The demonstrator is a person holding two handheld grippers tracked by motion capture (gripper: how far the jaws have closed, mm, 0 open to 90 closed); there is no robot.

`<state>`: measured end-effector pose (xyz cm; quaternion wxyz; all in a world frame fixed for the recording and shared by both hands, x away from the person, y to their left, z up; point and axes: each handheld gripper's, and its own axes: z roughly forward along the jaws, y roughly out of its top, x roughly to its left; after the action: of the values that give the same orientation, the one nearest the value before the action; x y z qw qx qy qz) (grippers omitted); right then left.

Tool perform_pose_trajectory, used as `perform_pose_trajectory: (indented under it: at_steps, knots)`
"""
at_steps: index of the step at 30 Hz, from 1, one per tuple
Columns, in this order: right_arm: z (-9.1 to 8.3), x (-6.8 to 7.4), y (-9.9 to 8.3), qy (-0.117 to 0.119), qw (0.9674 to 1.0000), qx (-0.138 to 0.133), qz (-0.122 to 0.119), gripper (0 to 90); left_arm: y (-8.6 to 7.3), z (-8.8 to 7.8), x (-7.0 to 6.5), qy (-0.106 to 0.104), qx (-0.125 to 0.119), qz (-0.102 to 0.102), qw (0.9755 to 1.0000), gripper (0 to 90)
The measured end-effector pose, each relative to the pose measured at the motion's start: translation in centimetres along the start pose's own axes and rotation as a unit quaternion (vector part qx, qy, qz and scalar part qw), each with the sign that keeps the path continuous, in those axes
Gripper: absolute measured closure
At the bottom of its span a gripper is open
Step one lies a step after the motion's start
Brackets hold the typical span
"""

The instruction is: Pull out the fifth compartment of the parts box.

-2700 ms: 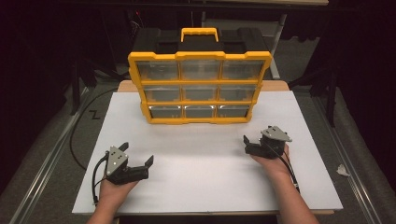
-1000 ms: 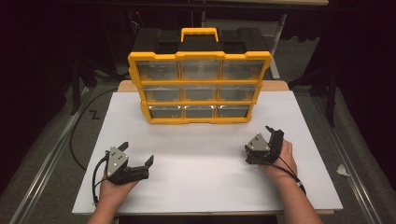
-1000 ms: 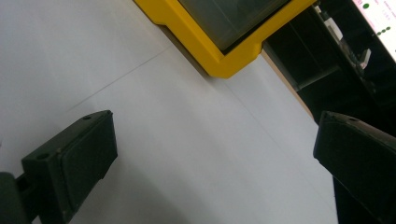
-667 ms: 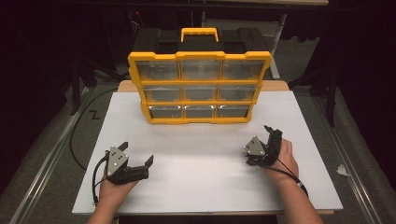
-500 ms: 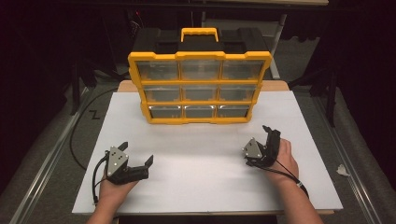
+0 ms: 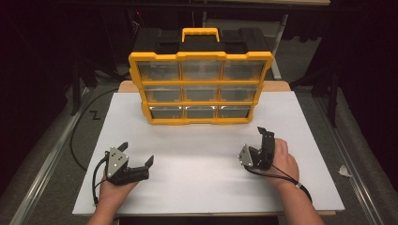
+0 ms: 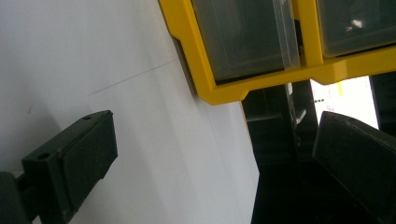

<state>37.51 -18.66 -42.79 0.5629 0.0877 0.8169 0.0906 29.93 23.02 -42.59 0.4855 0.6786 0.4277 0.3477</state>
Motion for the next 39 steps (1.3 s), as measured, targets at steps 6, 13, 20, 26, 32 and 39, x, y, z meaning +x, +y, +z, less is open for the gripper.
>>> perform_pose_trajectory:
  at_steps: [6, 13, 20, 26, 32, 39]
  knots:
    - [-0.1, 0.2, 0.3, -0.010, 0.9995, -0.001, -0.028, 1.0, 0.0, 0.0, 0.0, 0.002, 0.000, 0.002, 1.0000, 0.5]
    - [-0.3, 0.3, 0.7, -0.014, 0.9984, 0.000, -0.054, 1.0, 0.0, 0.0, 0.0, 0.000, 0.004, 0.009, 1.0000, 0.5]
    - [-0.6, 0.5, 1.2, -0.018, 0.9961, 0.000, -0.086, 1.0, 0.0, 0.0, -0.1, -0.005, 0.004, 0.009, 0.9999, 0.5]
    - [-0.7, 0.8, 1.4, -0.019, 0.9953, 0.002, -0.095, 0.9, 0.0, 0.1, 0.0, -0.004, 0.009, 0.007, 0.9999, 0.7]
    - [-0.8, 1.3, 2.0, -0.018, 0.9943, -0.003, -0.105, 1.0, 0.1, 0.0, 0.2, 0.006, 0.003, 0.000, 1.0000, 0.3]
    - [-1.1, 1.8, 3.0, -0.024, 0.9937, -0.019, -0.108, 1.5, 0.1, 0.0, -0.1, -0.010, -0.002, 0.008, 0.9999, 0.3]
